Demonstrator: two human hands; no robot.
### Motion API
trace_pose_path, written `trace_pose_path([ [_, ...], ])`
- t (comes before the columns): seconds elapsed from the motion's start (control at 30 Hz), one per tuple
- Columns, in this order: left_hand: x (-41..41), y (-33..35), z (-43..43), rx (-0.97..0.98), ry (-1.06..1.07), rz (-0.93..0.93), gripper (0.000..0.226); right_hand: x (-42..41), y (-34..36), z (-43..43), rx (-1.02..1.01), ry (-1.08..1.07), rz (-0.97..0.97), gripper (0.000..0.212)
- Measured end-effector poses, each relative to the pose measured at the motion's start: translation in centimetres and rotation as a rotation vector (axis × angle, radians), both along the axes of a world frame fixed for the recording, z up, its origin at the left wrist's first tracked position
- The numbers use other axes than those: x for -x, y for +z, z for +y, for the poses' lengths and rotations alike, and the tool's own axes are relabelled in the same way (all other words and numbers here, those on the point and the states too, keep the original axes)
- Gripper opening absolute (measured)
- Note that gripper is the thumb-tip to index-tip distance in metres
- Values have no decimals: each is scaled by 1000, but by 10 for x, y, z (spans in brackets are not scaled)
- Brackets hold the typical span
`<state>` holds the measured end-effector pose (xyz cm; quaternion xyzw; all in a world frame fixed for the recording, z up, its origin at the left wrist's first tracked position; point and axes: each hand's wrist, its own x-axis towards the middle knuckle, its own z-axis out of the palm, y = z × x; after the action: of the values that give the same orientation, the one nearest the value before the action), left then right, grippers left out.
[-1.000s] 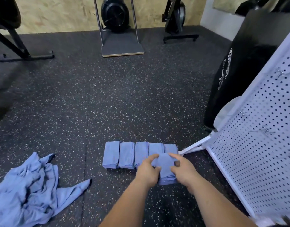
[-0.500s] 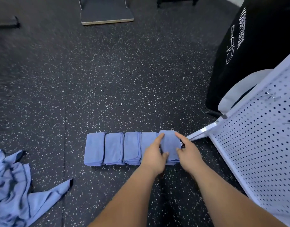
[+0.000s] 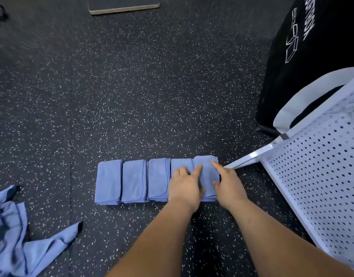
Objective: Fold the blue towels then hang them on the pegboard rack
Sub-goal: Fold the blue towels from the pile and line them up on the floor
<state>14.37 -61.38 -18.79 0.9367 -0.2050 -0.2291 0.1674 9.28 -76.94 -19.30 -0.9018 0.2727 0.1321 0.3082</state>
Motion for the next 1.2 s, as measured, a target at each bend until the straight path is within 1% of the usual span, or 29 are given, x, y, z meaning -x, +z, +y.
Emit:
trace_pose_path([
  [0.1,-2,4,1,5,-4,15,78,0,12,-3,10,27,8,72],
  [0.2,-3,16,8,85,31,77,80,1,31,-2,49,65,-9,68],
  [0.3,2,35,24,127,54,120,78,6,53,2,116,133,20,65],
  [0.53,32,87,91,50,148,82,82,13,107,43,202,258,61,71],
  [0.63,52,109,135,-3,179,49,84,12,131,78,232,370,40,68],
  [0.73,73,132,188,-74,222,25,82,12,148,121,198,432,26,68],
  [0.87,107,150,267,-153,348,13,83,19,163,188,161,555,32,70],
  [1.0,146,158,336,-168,483,27,80,28,183,263,158,714,40,69],
  [1.2,197,167,419,-189,596,12,79,44,194,364,166,922,31,68],
])
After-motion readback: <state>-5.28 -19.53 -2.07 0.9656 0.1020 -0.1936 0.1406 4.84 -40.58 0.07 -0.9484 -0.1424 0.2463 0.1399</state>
